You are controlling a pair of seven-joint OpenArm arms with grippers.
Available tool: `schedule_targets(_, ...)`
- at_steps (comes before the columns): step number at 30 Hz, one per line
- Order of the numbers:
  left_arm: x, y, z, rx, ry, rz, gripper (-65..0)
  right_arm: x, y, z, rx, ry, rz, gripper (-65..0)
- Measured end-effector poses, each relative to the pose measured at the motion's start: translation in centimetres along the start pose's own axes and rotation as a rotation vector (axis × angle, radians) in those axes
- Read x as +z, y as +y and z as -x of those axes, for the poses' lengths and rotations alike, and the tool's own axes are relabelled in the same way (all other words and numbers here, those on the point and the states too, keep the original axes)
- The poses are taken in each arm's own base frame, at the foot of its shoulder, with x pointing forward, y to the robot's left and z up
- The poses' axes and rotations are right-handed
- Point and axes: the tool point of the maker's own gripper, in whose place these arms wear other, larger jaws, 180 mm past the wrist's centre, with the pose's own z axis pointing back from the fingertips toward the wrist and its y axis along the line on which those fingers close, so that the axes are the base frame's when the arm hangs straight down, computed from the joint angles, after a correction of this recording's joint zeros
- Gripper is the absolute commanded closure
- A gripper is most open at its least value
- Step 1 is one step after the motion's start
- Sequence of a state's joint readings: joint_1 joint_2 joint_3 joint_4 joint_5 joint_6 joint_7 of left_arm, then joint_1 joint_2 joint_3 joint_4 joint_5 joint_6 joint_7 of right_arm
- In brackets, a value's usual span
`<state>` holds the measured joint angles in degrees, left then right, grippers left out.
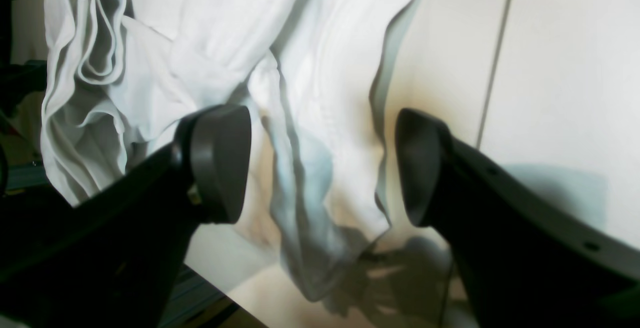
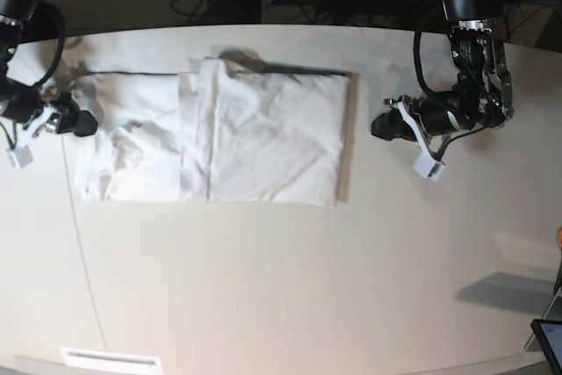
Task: Fold the T-shirt properly
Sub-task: 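Grasp opposite ends of the folded shirt with both grippers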
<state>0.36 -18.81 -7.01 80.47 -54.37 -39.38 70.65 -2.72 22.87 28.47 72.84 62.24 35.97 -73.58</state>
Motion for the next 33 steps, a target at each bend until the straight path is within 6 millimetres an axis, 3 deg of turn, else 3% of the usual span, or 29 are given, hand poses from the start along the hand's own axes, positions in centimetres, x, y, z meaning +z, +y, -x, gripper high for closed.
schedule_targets(14,-1.7,-0.7,1.0,0.134,-0.03,0.107,-1.2,-0.1,0.1,0.1,0.005,0.009,-0.002,-43.4)
schedule_targets(22,-1.8,-0.8,1.2,0.138,-0.029,0.112,-1.2,-3.0,3.4,0.4,0.048,0.045,-0.097,-42.9)
schedule_targets(28,-3.7,-3.5,1.3,0.097,0.013,0.186,-1.2,-3.2,3.5,0.3,0.046,0.045,-0.103,-42.7)
schedule_targets(30,-4.0,-3.9,1.2,0.096,0.013,0.197,-1.2,-3.2,3.6,0.3,0.047,0.045,-0.103,-39.6)
schedule_targets(33,-4.1,-4.0,1.2,0.094,0.014,0.198,-1.2,-3.2,3.3,0.7,0.05,0.065,-0.09,-25.5)
